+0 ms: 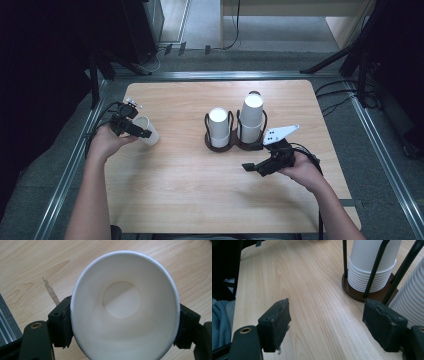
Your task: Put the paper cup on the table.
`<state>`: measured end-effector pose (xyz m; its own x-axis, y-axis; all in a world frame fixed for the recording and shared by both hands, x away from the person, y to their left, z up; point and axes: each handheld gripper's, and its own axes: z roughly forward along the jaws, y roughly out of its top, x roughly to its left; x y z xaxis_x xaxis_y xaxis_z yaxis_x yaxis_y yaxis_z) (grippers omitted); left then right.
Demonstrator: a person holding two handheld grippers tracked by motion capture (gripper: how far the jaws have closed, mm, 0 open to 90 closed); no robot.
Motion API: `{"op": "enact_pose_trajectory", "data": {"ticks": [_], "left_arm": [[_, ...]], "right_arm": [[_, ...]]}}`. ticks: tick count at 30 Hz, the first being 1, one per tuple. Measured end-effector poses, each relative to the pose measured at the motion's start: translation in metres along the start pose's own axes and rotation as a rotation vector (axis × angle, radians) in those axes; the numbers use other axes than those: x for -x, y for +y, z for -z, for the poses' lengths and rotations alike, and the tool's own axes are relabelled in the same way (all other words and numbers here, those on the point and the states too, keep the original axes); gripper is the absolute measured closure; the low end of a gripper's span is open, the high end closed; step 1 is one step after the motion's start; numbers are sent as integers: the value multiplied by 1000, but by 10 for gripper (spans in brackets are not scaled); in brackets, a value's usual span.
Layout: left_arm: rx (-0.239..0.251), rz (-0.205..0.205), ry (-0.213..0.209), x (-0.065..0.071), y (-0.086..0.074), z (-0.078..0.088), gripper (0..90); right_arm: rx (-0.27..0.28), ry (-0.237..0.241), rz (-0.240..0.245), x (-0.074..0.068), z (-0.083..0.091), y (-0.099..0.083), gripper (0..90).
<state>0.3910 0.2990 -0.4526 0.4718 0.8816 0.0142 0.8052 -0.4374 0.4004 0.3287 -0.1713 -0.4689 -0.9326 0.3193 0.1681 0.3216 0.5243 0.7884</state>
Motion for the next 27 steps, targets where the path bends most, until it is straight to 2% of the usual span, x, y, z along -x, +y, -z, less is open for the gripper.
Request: {"op": "enact_pose_trajectory", "data": {"ticks": [2,9,19,27], "left_arm": [[-24,-10,26,2,1,-4,215],[-52,-12,31,4,3,-11,211],[-49,-10,29,5,4,-13,205],[-46,8,23,6,5,-15,175]], "right_arm": [[2,0,-1,0,0,0,225],[3,0,-1,0,1,0,225],[1,0,0,0,0,0,225],[0,0,0,0,0,0,225]]}}
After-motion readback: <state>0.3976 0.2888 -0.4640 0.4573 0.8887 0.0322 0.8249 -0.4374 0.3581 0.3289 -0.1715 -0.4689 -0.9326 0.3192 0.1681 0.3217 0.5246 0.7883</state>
